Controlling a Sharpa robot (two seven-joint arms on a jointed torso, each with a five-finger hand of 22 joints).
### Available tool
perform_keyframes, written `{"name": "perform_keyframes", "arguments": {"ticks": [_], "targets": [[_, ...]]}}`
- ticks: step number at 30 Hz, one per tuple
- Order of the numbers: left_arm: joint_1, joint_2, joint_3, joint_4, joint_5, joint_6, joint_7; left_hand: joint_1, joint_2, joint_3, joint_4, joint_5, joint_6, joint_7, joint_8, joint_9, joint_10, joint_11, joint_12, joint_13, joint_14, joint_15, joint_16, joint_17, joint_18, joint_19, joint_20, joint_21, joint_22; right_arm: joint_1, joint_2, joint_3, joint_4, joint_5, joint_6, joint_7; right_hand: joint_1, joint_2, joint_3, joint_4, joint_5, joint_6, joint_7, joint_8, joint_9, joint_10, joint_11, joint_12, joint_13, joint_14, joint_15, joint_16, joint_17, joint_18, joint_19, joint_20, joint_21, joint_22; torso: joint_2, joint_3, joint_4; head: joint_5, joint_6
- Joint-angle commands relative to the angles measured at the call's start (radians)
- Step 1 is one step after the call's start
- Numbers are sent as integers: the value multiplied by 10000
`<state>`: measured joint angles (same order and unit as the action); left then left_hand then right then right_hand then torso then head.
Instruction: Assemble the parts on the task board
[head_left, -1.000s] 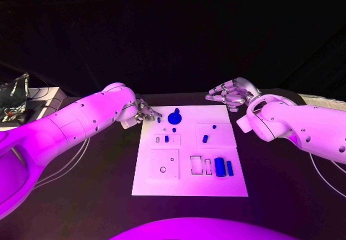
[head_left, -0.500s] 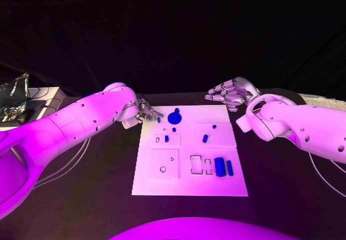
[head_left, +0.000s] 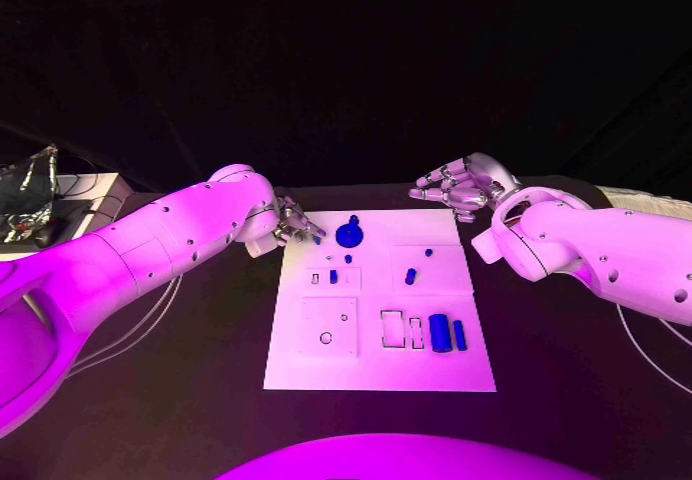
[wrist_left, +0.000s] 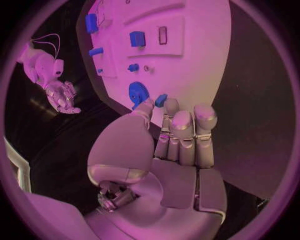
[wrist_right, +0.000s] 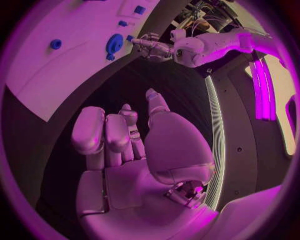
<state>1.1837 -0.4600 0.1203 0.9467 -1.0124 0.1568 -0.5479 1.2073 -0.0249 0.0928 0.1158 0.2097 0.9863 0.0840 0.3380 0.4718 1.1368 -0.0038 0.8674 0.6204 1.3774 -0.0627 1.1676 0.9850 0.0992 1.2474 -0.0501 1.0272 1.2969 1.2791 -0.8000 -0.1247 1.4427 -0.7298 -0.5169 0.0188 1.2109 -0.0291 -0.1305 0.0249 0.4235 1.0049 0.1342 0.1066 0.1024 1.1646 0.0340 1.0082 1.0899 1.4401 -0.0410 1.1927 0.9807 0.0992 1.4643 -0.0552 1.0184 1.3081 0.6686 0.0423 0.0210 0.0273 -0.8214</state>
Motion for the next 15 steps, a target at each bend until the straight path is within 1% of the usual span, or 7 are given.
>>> {"name": "perform_keyframes", "arguments": {"ticks": [1, 5, 10, 15], "targets": [[15, 41, -6, 0, 77, 193, 109, 1, 95, 1, -44, -20, -7, -63, 34, 23, 22, -54, -60, 9, 75, -14, 53, 11, -22, 41, -54, 62, 12, 3, 11, 6, 5, -90, 73, 58, -23, 30, -13, -34, -37, -3, 49, -35, 9, 5, -33, -1, 9, 10, -44, -38, 5, -27, 408, -32, -9, 1361, 5, -1, 2, -11, -10], [15, 69, -32, -38, 78, 204, 111, 0, 111, -2, -45, -28, 3, -67, 38, 33, 25, -55, -63, 12, 80, -14, 62, 25, -25, 43, -54, 62, 17, 3, 11, 6, 7, -90, 76, 58, -23, 30, -13, -34, -37, -3, 49, -35, 9, 5, -33, -1, 9, 10, -44, -38, 5, -27, 408, -32, -9, 1361, 13, -2, -10, -11, -4], [14, 95, -81, -73, 86, 213, 122, 23, 143, 7, -62, -31, 8, -73, 36, 40, 31, -61, -69, 15, 81, -17, 64, 29, -28, 43, -58, 56, 21, 3, 15, 6, 8, -90, 81, 59, -23, 30, -13, -34, -37, -3, 49, -35, 9, 5, -33, -1, 9, 10, -44, -38, 5, -27, 408, -32, -9, 1361, 6, -5, -1, -22, -25], [14, 101, -107, -102, 107, 208, 148, 195, 346, 145, -171, -17, 17, -98, 26, 47, 35, -80, -90, 16, 86, -29, 80, 54, -38, 49, -70, 59, 33, 3, 22, 6, 5, -90, 96, 60, -23, 30, -13, -34, -37, -3, 49, -35, 9, 5, -33, -1, 9, 10, -44, -38, 5, -27, 408, -32, -9, 1361, 3, -4, -1, -19, -41]]}}
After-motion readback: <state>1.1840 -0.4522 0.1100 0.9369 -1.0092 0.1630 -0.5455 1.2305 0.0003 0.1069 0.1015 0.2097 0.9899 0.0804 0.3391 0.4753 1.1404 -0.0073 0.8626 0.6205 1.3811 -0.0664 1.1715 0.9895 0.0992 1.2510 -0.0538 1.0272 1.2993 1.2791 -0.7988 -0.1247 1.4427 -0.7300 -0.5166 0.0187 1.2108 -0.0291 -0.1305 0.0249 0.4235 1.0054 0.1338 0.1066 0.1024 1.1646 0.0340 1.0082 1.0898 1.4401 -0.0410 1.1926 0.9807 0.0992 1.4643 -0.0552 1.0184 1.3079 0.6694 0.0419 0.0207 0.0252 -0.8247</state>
